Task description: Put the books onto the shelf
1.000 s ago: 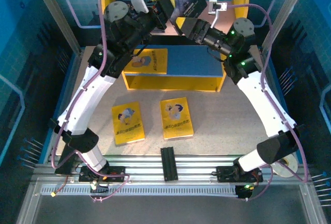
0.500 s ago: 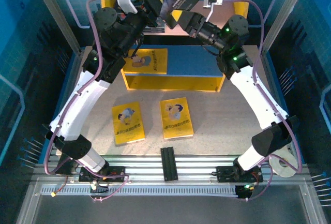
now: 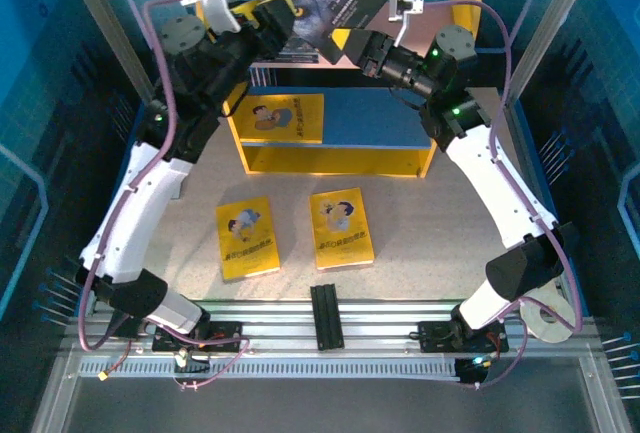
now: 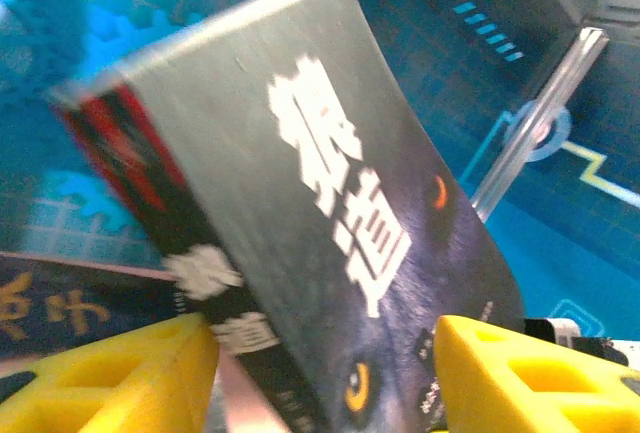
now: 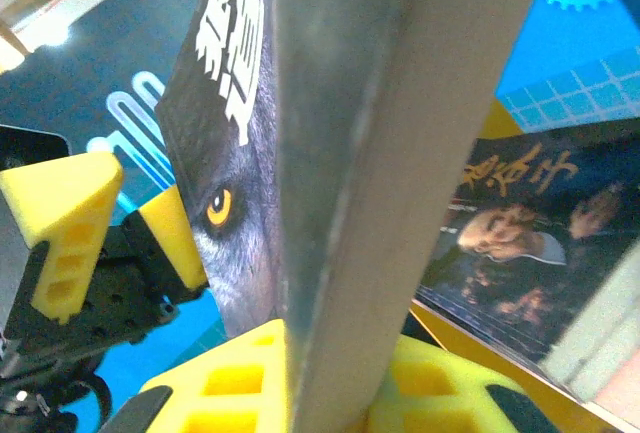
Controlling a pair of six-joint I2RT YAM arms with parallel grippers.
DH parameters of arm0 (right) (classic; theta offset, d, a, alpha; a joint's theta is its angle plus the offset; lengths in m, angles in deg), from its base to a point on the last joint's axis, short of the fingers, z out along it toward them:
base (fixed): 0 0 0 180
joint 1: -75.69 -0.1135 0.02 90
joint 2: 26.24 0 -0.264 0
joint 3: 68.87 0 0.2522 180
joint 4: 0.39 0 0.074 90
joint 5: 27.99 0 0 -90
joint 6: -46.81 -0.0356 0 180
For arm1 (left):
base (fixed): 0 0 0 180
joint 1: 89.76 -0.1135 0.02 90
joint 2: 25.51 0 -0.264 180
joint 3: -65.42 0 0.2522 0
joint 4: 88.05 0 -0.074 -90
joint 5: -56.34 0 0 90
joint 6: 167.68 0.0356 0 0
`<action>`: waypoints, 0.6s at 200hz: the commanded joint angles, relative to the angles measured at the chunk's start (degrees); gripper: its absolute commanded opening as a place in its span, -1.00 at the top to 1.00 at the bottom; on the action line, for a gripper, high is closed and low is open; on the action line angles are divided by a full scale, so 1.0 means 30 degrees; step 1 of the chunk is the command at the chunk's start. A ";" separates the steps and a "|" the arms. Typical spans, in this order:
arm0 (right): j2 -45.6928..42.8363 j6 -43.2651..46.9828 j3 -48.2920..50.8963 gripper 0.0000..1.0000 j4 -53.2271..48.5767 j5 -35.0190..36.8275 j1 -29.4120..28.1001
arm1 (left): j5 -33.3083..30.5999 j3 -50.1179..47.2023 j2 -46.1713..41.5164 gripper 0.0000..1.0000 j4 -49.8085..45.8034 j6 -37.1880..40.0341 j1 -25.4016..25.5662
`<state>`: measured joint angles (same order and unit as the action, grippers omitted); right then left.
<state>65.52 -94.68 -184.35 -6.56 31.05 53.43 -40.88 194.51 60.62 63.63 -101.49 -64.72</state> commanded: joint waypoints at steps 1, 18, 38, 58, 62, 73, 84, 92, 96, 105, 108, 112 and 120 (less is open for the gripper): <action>-0.1294 0.1241 -0.0763 0.85 -0.0453 -0.0438 0.0697 | 0.1008 -0.0067 -0.1036 -0.24 -0.2210 -0.0526 -0.1046; -0.1468 0.1555 -0.1059 0.85 -0.1477 -0.0421 0.1078 | 0.1595 0.0179 -0.1110 -0.28 -0.3376 -0.0681 -0.1749; -0.1086 0.1562 -0.1934 0.85 -0.2543 -0.0804 0.1552 | 0.2529 0.0398 -0.0931 -0.32 -0.4060 -0.1003 -0.2469; -0.0415 0.1822 -0.2871 0.85 -0.3515 -0.0800 0.1728 | 0.3835 0.0879 -0.0409 -0.33 -0.4412 -0.1378 -0.3003; -0.0254 0.1878 -0.3073 0.84 -0.3652 -0.0770 0.1731 | 0.4074 0.1015 -0.0291 -0.33 -0.4445 -0.1382 -0.3035; 0.0287 0.1934 -0.3802 0.83 -0.4224 -0.0780 0.1737 | 0.4673 0.1383 0.0133 -0.34 -0.4622 -0.1372 -0.3091; 0.0953 0.1998 -0.4673 0.83 -0.4861 -0.0882 0.1687 | 0.5108 0.1834 0.0551 -0.34 -0.4944 -0.1382 -0.3087; 0.1432 0.2046 -0.5228 0.82 -0.5247 -0.0969 0.1671 | 0.5360 0.2049 0.0818 -0.35 -0.5084 -0.1379 -0.3102; 0.1625 0.2096 -0.5500 0.83 -0.5433 -0.1013 0.1630 | 0.5442 0.2115 0.0912 -0.35 -0.5126 -0.1379 -0.3087; 0.2134 0.2217 -0.6128 0.83 -0.5930 -0.1126 0.1547 | 0.5538 0.2185 0.1095 -0.36 -0.5092 -0.1365 -0.3124; 0.2271 0.2285 -0.6319 0.82 -0.6106 -0.1156 0.1530 | 0.5579 0.2191 0.1160 -0.36 -0.5056 -0.1337 -0.3104; 0.2463 0.2374 -0.6553 0.82 -0.6340 -0.1164 0.1479 | 0.5664 0.2205 0.1266 -0.37 -0.4983 -0.1299 -0.3102; 0.2783 0.2487 -0.6959 0.83 -0.6662 -0.1215 0.1431 | 0.5801 0.2241 0.1416 -0.38 -0.4901 -0.1236 -0.3122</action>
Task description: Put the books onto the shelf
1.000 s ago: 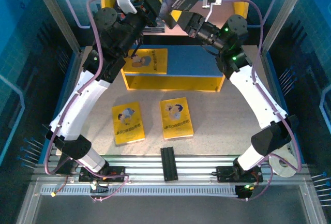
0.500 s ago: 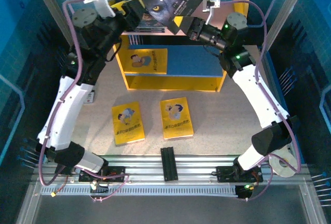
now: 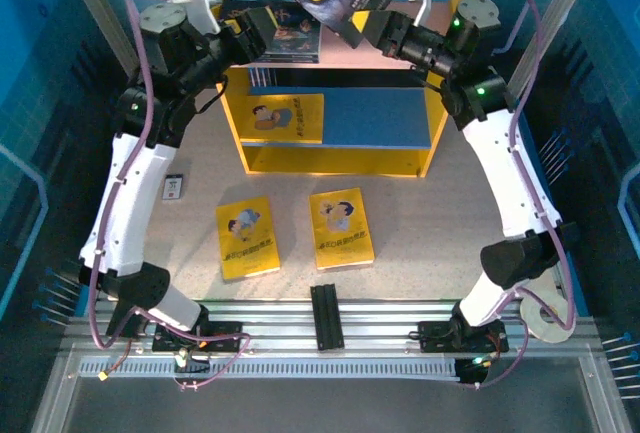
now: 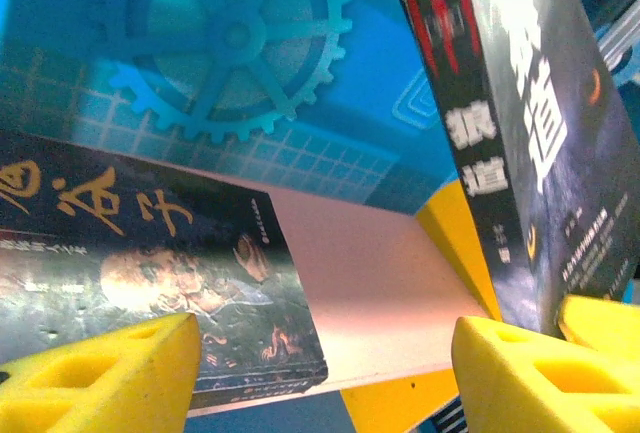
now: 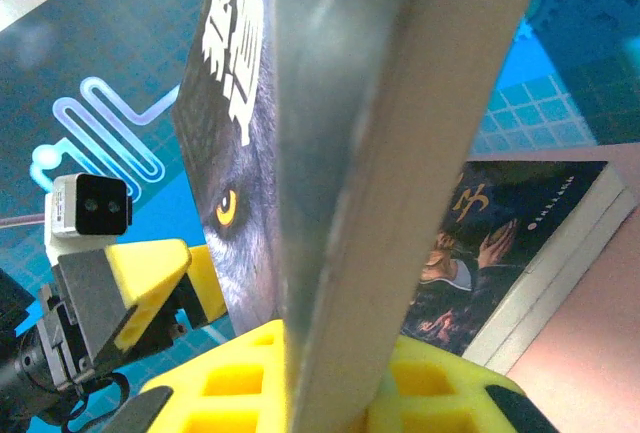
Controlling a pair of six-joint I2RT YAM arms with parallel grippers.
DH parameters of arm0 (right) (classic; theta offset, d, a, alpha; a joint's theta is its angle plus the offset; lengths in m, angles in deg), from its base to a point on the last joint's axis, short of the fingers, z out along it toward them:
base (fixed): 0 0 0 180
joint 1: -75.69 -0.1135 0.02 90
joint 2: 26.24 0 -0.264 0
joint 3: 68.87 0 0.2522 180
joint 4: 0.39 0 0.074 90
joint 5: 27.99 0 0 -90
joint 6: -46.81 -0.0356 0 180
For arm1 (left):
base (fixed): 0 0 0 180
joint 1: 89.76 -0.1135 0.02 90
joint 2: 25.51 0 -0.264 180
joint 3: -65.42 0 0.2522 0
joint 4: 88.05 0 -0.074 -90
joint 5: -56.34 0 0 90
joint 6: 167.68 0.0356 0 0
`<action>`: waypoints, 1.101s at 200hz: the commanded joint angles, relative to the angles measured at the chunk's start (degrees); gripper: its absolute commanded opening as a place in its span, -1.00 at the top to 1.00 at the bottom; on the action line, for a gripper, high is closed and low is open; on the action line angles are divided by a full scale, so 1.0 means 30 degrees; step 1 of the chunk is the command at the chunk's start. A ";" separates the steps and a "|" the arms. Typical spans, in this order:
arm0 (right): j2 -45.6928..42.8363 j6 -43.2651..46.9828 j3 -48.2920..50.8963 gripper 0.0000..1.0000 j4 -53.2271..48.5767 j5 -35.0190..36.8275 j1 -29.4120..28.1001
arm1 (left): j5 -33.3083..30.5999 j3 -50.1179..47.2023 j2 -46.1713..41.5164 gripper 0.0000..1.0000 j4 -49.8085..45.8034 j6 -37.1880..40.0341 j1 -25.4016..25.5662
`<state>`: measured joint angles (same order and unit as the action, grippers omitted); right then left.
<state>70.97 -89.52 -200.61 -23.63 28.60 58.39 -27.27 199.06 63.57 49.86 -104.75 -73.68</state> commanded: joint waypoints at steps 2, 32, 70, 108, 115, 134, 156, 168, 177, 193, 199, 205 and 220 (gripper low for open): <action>0.1033 0.0794 -0.1602 0.82 -0.1031 -0.0405 -0.0250 | 0.1325 0.0740 0.0485 -0.38 -0.0310 -0.0140 -0.0156; 0.2178 0.0981 -0.2784 0.82 -0.1771 -0.0496 -0.0342 | 0.1662 0.1229 0.1050 -0.40 -0.0427 0.0108 -0.0188; 0.3552 0.1170 -0.4474 0.81 -0.2776 -0.0698 -0.0444 | 0.1765 0.1379 0.1360 -0.42 -0.0389 0.0157 -0.0371; 0.4509 0.1147 -0.5545 0.74 -0.3356 -0.1000 -0.0545 | 0.2025 0.1395 0.1753 -0.43 0.0234 0.0247 -0.0553; 0.4601 0.1149 -0.5656 0.71 -0.3430 -0.1015 -0.0589 | 0.2068 0.1482 0.1870 -0.43 0.0272 0.0206 -0.0576; 0.4722 0.1163 -0.5701 0.60 -0.3462 -0.1080 -0.0591 | 0.2164 0.1725 0.2171 -0.43 0.0219 0.0232 -0.0612; 0.4854 0.1174 -0.5857 0.56 -0.3535 -0.1132 -0.0562 | 0.2256 0.1863 0.2380 -0.44 0.0247 0.0190 -0.0642; 0.5000 0.1225 -0.6117 0.60 -0.3680 -0.1262 -0.0545 | 0.2189 0.1958 0.2487 -0.44 0.0192 0.0189 -0.0693; 0.5117 0.1300 -0.6408 0.63 -0.3904 -0.1389 -0.0490 | 0.2150 0.1996 0.2516 -0.44 0.0159 0.0164 -0.0751; 0.5329 0.1384 -0.6827 0.70 -0.4244 -0.1617 -0.0342 | 0.2099 0.2053 0.2584 -0.45 0.0100 0.0095 -0.0872; 0.5386 0.1398 -0.6925 0.72 -0.4294 -0.1687 -0.0285 | 0.2117 0.2081 0.2611 -0.45 0.0068 0.0075 -0.0927; 0.5444 0.1373 -0.6978 0.73 -0.4285 -0.1791 -0.0200 | 0.2109 0.2083 0.2621 -0.44 0.0042 0.0053 -0.0985; 0.5590 0.1148 -0.7124 0.76 -0.4156 -0.2110 -0.0066 | 0.2149 0.2083 0.2622 -0.44 0.0012 0.0025 -0.1074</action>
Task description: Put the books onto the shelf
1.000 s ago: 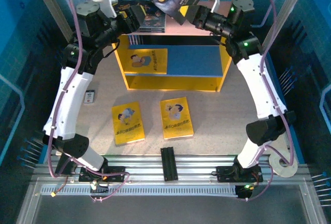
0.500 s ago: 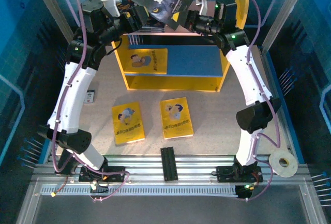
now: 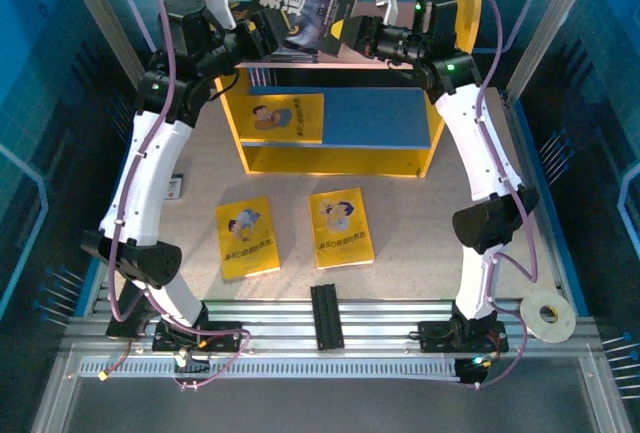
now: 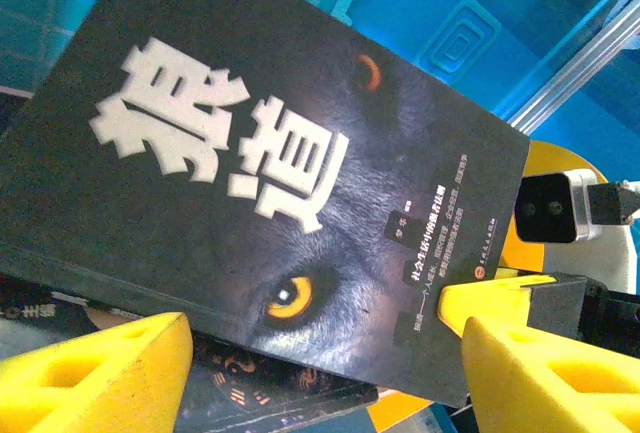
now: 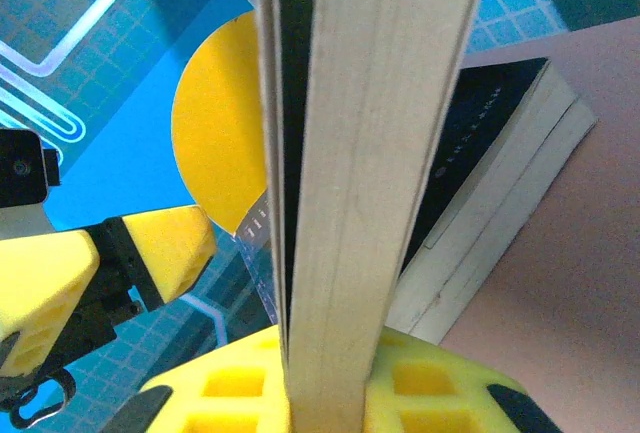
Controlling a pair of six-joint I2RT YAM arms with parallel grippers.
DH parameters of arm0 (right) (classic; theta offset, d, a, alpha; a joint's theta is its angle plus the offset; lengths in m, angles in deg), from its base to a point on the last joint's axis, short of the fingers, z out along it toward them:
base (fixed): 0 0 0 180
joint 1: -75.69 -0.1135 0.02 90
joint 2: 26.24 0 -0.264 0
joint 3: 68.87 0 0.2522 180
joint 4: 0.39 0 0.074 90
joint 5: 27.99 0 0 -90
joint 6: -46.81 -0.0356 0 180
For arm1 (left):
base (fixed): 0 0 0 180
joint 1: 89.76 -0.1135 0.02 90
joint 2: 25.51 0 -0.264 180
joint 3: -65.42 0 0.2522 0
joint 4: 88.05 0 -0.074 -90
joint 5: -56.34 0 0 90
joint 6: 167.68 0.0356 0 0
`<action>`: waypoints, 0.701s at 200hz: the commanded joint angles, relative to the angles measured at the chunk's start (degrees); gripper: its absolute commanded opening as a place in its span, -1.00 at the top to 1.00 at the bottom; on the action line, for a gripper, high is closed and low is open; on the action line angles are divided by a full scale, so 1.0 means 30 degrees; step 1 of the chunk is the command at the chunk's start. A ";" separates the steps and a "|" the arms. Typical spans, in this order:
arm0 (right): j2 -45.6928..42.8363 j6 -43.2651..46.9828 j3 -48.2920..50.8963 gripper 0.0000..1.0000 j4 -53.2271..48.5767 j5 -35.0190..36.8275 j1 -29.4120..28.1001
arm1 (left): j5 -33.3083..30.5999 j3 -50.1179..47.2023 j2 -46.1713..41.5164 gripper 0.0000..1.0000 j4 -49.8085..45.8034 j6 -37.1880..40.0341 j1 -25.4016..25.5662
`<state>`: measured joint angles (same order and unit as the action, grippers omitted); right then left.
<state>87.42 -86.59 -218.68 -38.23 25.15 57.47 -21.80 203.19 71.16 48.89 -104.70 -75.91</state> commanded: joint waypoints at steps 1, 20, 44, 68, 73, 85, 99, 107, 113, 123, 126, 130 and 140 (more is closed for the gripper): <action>0.0121 0.0127 -0.1107 0.76 0.0721 -0.0986 0.0256 | 0.0341 0.0706 0.0079 -0.45 0.0333 0.0013 -0.0334; 0.0277 -0.0396 -0.1137 0.78 0.1199 -0.1526 0.0475 | 0.0310 0.0648 0.0028 -0.45 0.0282 0.0051 -0.0466; 0.0456 -0.1163 -0.1172 0.79 0.1864 -0.2357 0.0838 | 0.0232 0.0644 -0.0084 -0.44 0.0015 0.0141 -0.0705; 0.0822 -0.1732 -0.1615 0.80 0.2107 -0.3408 0.1171 | 0.0150 0.0559 -0.0239 -0.45 -0.0214 0.0304 -0.0909; 0.0907 -0.1765 -0.1738 0.80 0.2079 -0.3611 0.1208 | 0.0123 0.0547 -0.0244 -0.45 -0.0246 0.0341 -0.0946; 0.1125 -0.1850 -0.2111 0.80 0.1933 -0.4015 0.1295 | 0.0065 0.0509 -0.0280 -0.45 -0.0339 0.0410 -0.1037; 0.1378 -0.2117 -0.2424 0.80 0.1988 -0.4576 0.1407 | 0.0079 0.0486 -0.0323 -0.45 -0.0443 0.0428 -0.1144; 0.1495 -0.2272 -0.2542 0.80 0.2072 -0.4874 0.1453 | 0.0062 0.0475 -0.0353 -0.45 -0.0508 0.0516 -0.1202; 0.1569 -0.2370 -0.2622 0.80 0.2128 -0.5066 0.1464 | 0.0030 0.0473 -0.0374 -0.45 -0.0560 0.0564 -0.1246; 0.1682 -0.2466 -0.2747 0.80 0.2136 -0.5320 0.1502 | -0.0037 0.0479 -0.0399 -0.45 -0.0688 0.0618 -0.1330; 0.1712 -0.2490 -0.2781 0.80 0.2140 -0.5393 0.1524 | -0.0028 0.0458 -0.0404 -0.45 -0.0718 0.0639 -0.1359; 0.1742 -0.2497 -0.2811 0.79 0.2140 -0.5484 0.1513 | -0.0051 0.0458 -0.0404 -0.45 -0.0764 0.0632 -0.1413; 0.1822 -0.2587 -0.2887 0.80 0.2171 -0.5710 0.1502 | -0.0055 0.0413 -0.0405 -0.45 -0.0837 0.0680 -0.1506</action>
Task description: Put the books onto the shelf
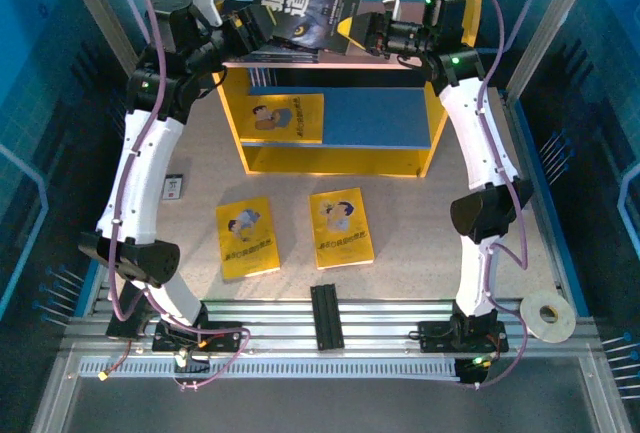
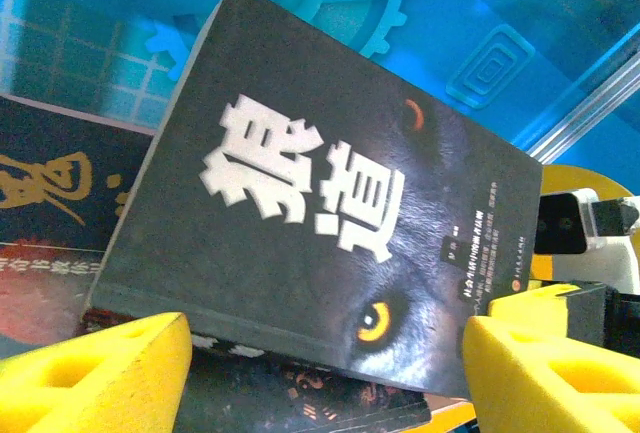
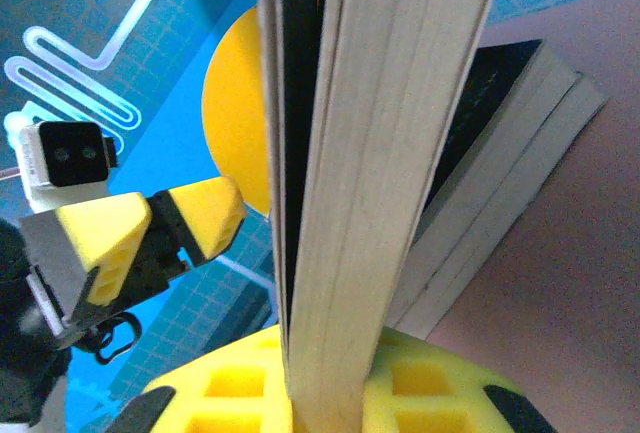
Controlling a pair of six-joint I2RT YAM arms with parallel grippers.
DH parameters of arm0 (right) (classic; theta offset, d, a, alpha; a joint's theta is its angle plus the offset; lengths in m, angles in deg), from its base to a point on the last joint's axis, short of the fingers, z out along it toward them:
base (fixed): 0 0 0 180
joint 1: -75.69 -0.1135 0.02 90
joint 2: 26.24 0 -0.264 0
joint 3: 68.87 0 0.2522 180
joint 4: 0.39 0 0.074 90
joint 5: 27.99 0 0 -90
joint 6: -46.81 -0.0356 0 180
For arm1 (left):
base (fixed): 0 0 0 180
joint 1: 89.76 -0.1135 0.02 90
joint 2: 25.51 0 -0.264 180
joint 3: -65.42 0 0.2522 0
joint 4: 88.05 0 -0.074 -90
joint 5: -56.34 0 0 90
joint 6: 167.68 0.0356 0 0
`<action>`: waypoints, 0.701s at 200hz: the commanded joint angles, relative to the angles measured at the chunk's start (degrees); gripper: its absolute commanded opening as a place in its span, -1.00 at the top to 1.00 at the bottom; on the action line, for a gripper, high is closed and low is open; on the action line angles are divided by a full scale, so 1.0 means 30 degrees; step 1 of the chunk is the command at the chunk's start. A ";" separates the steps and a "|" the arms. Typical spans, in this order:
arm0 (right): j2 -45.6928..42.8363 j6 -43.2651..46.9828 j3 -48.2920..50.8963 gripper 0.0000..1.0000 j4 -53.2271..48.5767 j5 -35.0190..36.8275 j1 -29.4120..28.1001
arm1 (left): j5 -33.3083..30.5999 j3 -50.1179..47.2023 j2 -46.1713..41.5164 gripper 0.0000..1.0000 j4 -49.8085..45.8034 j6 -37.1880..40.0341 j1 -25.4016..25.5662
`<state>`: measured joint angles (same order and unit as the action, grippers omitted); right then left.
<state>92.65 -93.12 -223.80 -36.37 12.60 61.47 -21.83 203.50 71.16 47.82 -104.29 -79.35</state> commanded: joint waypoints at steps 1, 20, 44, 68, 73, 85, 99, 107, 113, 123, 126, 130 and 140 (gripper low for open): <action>0.0088 -0.0408 -0.1190 0.79 0.1549 -0.1538 0.0169 | -0.0048 0.0311 -0.0404 -0.45 -0.0481 0.0560 -0.0364; 0.0129 -0.0444 -0.1198 0.80 0.1634 -0.1908 0.0110 | -0.0049 0.0252 -0.0375 -0.47 -0.0639 0.0686 -0.0509; 0.0181 -0.0608 -0.1226 0.79 0.1773 -0.2318 0.0054 | 0.0006 0.0173 -0.0260 -0.48 -0.0716 0.0752 -0.0681; 0.0257 -0.0733 -0.1227 0.78 0.1898 -0.2558 0.0000 | 0.0094 0.0285 0.0008 -0.50 -0.0860 0.0754 -0.0805; 0.0286 -0.0771 -0.1249 0.77 0.1904 -0.2616 -0.0010 | 0.0119 0.0282 0.0055 -0.49 -0.0885 0.0731 -0.0833; 0.0402 -0.0845 -0.1335 0.76 0.1927 -0.2803 -0.0043 | 0.0120 0.0309 0.0177 -0.50 -0.0936 0.0827 -0.0835; 0.0549 -0.0865 -0.1460 0.72 0.1792 -0.2900 -0.0036 | 0.0074 0.0318 0.0289 -0.50 -0.1066 0.0889 -0.0879; 0.0592 -0.0851 -0.1490 0.71 0.1760 -0.2878 -0.0045 | 0.0079 0.0313 0.0335 -0.50 -0.1119 0.0894 -0.0864; 0.0623 -0.0845 -0.1491 0.70 0.1680 -0.2794 -0.0051 | 0.0096 0.0283 0.0369 -0.50 -0.1137 0.0893 -0.0872; 0.0704 -0.0792 -0.1550 0.68 0.1579 -0.2676 -0.0058 | 0.0112 0.0269 0.0394 -0.50 -0.1169 0.0897 -0.0864; 0.0733 -0.0795 -0.1597 0.68 0.1554 -0.2671 -0.0039 | 0.0125 0.0254 0.0406 -0.50 -0.1169 0.0901 -0.0864; 0.0748 -0.0827 -0.1647 0.66 0.1551 -0.2622 -0.0069 | 0.0154 0.0247 0.0401 -0.50 -0.1177 0.0898 -0.0879; 0.0880 -0.0817 -0.1792 0.60 0.1492 -0.2566 -0.0065 | 0.0166 0.0183 0.0415 -0.50 -0.1168 0.0889 -0.0872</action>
<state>94.83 -95.33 -225.81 -35.54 6.15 61.49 -21.80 203.50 71.53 45.38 -103.00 -81.40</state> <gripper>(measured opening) 0.176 0.749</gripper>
